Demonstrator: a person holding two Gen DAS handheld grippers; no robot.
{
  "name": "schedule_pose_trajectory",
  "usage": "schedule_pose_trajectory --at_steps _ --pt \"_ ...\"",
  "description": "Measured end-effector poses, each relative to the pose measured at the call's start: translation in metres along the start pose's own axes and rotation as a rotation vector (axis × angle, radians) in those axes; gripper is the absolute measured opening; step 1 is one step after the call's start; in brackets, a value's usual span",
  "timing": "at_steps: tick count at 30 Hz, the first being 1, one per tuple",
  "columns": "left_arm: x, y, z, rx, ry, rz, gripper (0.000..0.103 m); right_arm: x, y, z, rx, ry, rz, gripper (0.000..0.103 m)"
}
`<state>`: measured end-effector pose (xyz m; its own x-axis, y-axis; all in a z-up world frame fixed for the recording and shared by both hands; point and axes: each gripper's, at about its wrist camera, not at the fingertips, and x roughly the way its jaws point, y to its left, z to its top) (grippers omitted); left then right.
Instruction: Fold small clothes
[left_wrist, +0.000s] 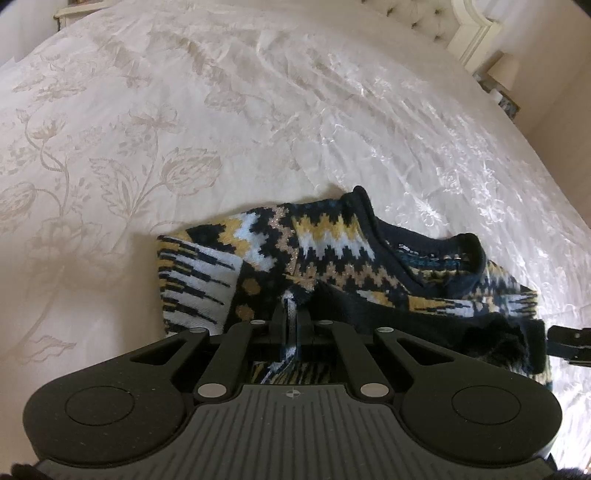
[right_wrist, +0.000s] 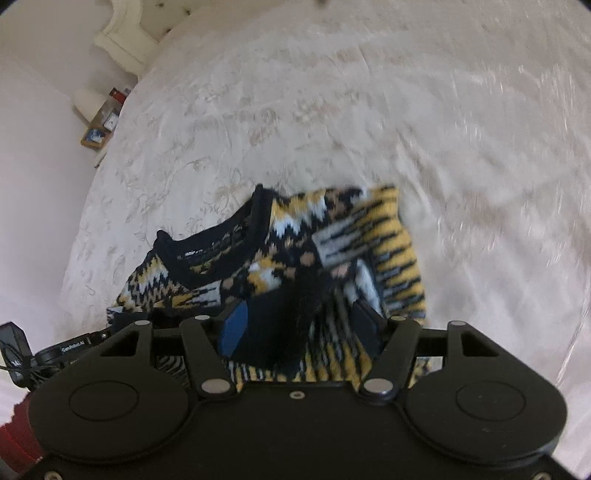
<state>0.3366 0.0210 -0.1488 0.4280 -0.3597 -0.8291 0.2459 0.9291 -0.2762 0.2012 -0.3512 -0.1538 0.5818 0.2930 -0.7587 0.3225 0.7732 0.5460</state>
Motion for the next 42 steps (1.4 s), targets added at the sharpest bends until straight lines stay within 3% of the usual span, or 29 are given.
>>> schedule_pose_trajectory --at_steps 2,5,6,9,14,18,21,23,25,26,30,35,42 --pt "0.0 -0.001 0.0 -0.006 0.0 0.0 0.004 0.006 0.003 -0.001 0.009 0.003 0.023 0.051" --pt "-0.006 0.0 -0.004 -0.02 -0.001 -0.008 0.004 0.015 0.006 -0.004 0.023 0.03 0.016 0.019" --pt "-0.011 0.001 -0.005 -0.027 0.001 -0.012 0.004 0.014 0.007 -0.005 0.033 0.032 0.028 0.015" --pt "-0.035 0.002 -0.007 -0.042 -0.001 -0.043 0.004 -0.002 0.012 -0.005 0.068 0.015 0.126 0.014" --pt "-0.046 0.008 0.012 -0.047 -0.023 -0.056 0.005 -0.024 0.012 0.021 0.137 -0.087 0.201 0.014" --pt "-0.012 0.014 0.026 -0.078 -0.008 -0.003 0.006 0.01 -0.002 0.047 0.207 -0.119 0.169 0.015" --pt "0.006 0.022 0.031 -0.145 0.042 0.015 0.007 0.037 -0.013 0.056 0.26 -0.094 0.095 0.022" --pt "-0.001 0.027 0.028 -0.18 0.007 0.006 0.01 0.039 -0.011 0.057 0.225 -0.107 0.045 0.041" --pt "-0.011 0.029 0.023 -0.182 -0.013 0.002 0.028 0.031 -0.007 0.052 0.179 -0.132 0.031 0.061" --pt "-0.016 0.03 0.019 -0.176 -0.012 0.0 0.029 0.025 -0.006 0.048 0.16 -0.141 0.027 0.062" --pt "-0.026 0.032 -0.006 -0.146 0.038 0.0 0.029 0.008 -0.011 0.029 0.066 -0.136 -0.022 0.062" --pt "-0.038 0.019 -0.042 -0.074 0.079 -0.012 0.029 -0.002 -0.02 -0.007 -0.054 -0.065 -0.117 0.062" --pt "-0.038 0.0 -0.077 0.029 0.138 0.008 0.032 -0.012 -0.03 -0.044 -0.097 -0.012 -0.12 0.062"
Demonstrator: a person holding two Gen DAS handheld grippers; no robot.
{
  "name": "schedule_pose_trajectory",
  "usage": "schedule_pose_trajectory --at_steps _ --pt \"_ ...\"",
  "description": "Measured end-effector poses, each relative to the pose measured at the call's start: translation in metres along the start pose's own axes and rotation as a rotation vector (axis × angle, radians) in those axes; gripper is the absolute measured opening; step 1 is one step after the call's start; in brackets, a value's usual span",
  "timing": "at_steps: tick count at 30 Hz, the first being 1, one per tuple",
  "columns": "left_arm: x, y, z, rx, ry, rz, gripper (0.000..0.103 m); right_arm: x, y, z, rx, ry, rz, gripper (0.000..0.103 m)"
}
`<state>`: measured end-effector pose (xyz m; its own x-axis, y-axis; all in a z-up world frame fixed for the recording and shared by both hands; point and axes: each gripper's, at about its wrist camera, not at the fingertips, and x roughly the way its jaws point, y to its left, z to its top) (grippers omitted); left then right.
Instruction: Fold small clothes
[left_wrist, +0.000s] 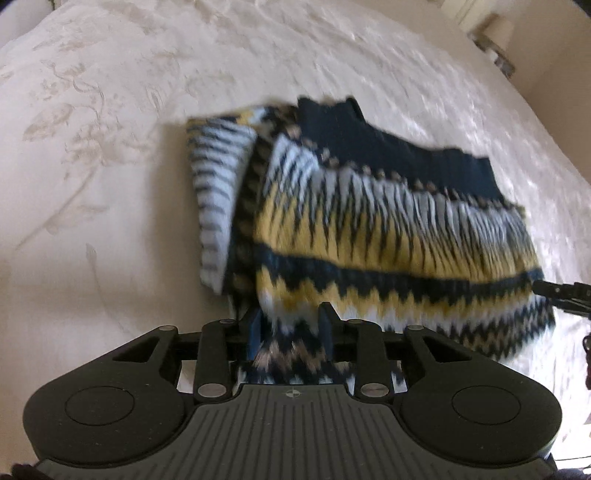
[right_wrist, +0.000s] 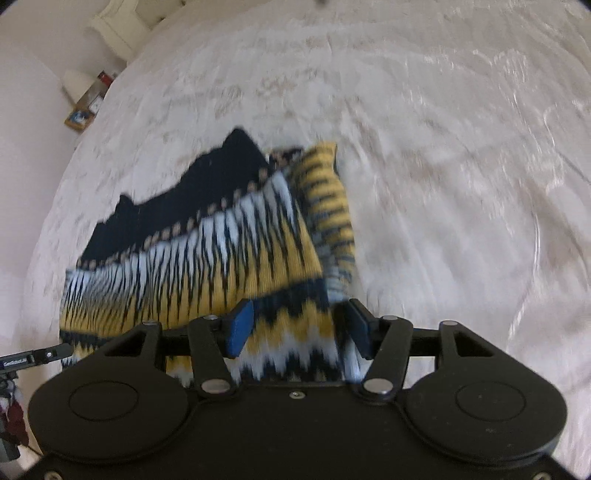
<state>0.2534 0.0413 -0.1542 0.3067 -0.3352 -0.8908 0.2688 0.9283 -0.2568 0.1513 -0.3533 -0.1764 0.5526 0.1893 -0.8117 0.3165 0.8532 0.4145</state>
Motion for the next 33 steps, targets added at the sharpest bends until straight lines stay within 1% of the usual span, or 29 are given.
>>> schedule_pose_trajectory --at_steps 4,7,12,19,23,26,28,29,30,32,33 --pt "0.007 0.004 -0.009 -0.008 0.047 -0.004 0.033 0.0 -0.001 -0.008 -0.029 0.025 0.0 0.062" --pt "0.01 0.007 -0.009 -0.034 0.053 -0.017 0.033 -0.004 -0.005 -0.011 -0.038 0.028 0.006 0.062" --pt "0.009 0.007 -0.007 -0.035 0.063 -0.024 0.031 -0.009 -0.003 -0.013 -0.057 0.021 0.002 0.062" --pt "0.006 0.001 -0.01 0.019 0.018 -0.043 0.031 -0.017 0.004 -0.023 -0.061 -0.015 -0.003 0.062" --pt "0.001 -0.001 -0.011 0.023 -0.025 -0.069 0.031 -0.022 0.008 -0.027 -0.067 -0.033 -0.009 0.062" --pt "0.0 -0.001 -0.012 0.03 -0.033 -0.059 0.031 -0.026 0.011 -0.029 -0.073 -0.044 -0.004 0.057" --pt "-0.003 0.002 -0.012 0.008 -0.062 -0.057 0.031 -0.027 0.012 -0.029 -0.075 -0.049 -0.008 0.052" --pt "-0.006 0.005 -0.013 -0.014 -0.086 -0.059 0.031 -0.027 0.011 -0.029 -0.068 -0.046 -0.002 0.047" --pt "-0.007 0.008 -0.014 -0.033 -0.105 -0.06 0.032 -0.026 0.011 -0.028 -0.065 -0.042 -0.002 0.044" --pt "-0.009 0.014 -0.014 -0.074 -0.135 -0.055 0.033 -0.024 0.011 -0.027 -0.075 -0.037 -0.008 0.043" --pt "-0.007 0.015 -0.013 -0.086 -0.13 -0.051 0.034 -0.023 0.011 -0.027 -0.078 -0.032 -0.007 0.044"
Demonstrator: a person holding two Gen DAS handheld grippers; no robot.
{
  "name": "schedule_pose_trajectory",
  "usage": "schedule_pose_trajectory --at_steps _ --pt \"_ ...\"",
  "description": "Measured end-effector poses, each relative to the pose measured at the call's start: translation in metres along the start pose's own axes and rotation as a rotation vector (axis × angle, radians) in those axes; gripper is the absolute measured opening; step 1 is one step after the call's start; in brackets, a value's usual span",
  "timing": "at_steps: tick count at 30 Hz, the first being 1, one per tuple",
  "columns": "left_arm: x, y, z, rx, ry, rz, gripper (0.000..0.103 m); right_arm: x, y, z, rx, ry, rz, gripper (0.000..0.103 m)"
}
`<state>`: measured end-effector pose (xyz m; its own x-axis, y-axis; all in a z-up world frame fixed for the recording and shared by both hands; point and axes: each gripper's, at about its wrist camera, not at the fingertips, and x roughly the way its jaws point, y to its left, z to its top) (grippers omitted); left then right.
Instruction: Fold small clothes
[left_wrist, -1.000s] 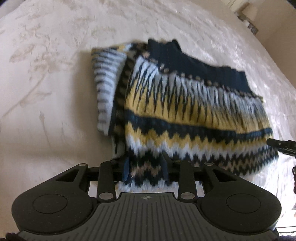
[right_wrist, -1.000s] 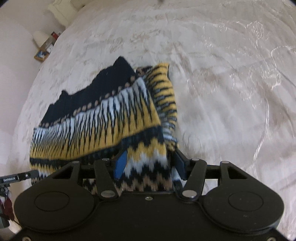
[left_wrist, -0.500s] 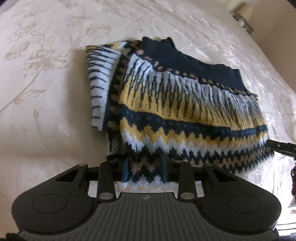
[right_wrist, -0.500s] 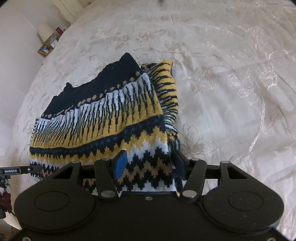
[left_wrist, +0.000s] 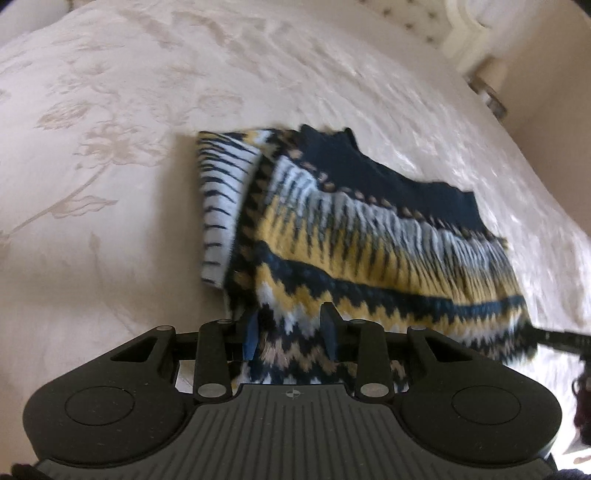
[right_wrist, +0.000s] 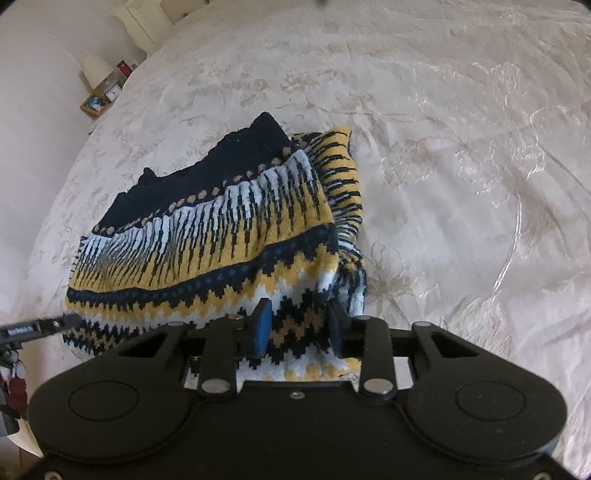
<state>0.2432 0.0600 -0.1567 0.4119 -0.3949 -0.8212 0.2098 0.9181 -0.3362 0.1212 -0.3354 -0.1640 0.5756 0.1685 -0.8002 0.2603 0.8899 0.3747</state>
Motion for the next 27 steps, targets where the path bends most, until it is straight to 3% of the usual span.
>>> schedule_pose_trajectory --at_steps 6,8,9,10,11,14,17,20,23,26,27 --pt "0.024 0.0 0.004 -0.001 0.098 -0.039 0.033 0.012 0.004 0.002 -0.013 0.039 -0.002 0.047" --pt "0.024 -0.003 0.004 0.021 0.127 -0.045 0.007 0.016 0.005 0.002 -0.017 0.054 -0.005 0.047" --pt "0.021 -0.004 0.005 0.035 0.133 -0.03 0.005 0.016 0.006 0.003 -0.018 0.063 -0.003 0.045" --pt "0.016 -0.002 0.007 0.029 0.134 -0.051 0.005 0.015 0.007 0.004 -0.02 0.073 0.01 0.023" --pt "0.008 0.003 0.011 -0.001 0.136 -0.098 0.005 0.011 0.008 0.006 -0.014 0.075 0.023 0.011" --pt "-0.015 0.017 0.021 -0.054 0.13 -0.162 0.005 -0.011 0.003 0.014 0.042 0.053 0.093 0.012" --pt "-0.017 0.029 0.025 -0.034 0.172 -0.124 0.005 -0.018 -0.005 0.017 0.038 0.07 0.055 0.012" --pt "0.001 0.037 0.02 -0.013 0.231 -0.024 0.006 0.001 -0.018 0.015 0.057 0.132 -0.02 0.011" --pt "0.013 0.037 0.013 0.01 0.254 0.024 0.009 0.016 -0.023 0.012 0.098 0.16 -0.048 0.013" --pt "0.007 0.027 0.01 0.024 0.225 0.06 0.014 0.017 -0.016 0.014 0.072 0.147 -0.069 0.021" --pt "0.004 0.022 0.01 0.026 0.216 0.075 0.022 0.016 -0.014 0.015 0.065 0.143 -0.074 0.027"
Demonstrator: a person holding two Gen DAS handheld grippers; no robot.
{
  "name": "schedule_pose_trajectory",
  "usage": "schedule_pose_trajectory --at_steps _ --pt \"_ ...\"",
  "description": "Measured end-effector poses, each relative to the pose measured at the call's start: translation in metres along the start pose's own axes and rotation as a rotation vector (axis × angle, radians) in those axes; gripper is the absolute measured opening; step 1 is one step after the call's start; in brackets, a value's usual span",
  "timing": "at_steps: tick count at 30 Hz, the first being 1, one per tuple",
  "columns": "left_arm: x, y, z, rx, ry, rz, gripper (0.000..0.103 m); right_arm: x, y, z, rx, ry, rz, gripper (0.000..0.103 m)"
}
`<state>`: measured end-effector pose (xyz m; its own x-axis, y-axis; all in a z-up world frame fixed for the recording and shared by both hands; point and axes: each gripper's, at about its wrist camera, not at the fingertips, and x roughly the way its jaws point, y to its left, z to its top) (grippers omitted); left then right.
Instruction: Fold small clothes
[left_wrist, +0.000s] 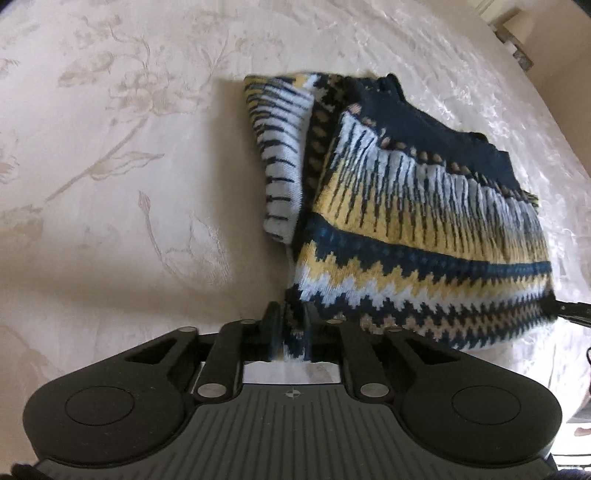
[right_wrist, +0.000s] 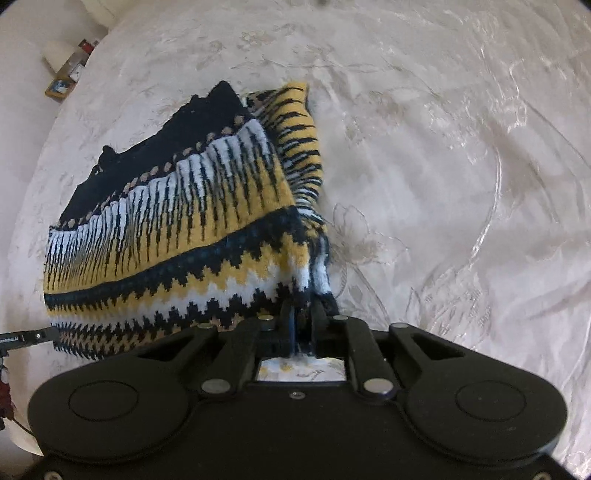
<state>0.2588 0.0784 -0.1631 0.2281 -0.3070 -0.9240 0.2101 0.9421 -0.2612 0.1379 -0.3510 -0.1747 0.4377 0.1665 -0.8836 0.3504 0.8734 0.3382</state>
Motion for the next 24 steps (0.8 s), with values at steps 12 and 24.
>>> schedule_pose_trajectory --at_steps 12,24 --pt "-0.035 -0.077 0.011 0.06 -0.158 0.069 0.072 -0.013 -0.01 0.008 0.106 -0.106 0.013 0.1" --pt "0.04 -0.16 0.063 0.138 -0.088 0.069 0.072 -0.002 -0.012 0.032 0.143 -0.11 0.09 0.103"
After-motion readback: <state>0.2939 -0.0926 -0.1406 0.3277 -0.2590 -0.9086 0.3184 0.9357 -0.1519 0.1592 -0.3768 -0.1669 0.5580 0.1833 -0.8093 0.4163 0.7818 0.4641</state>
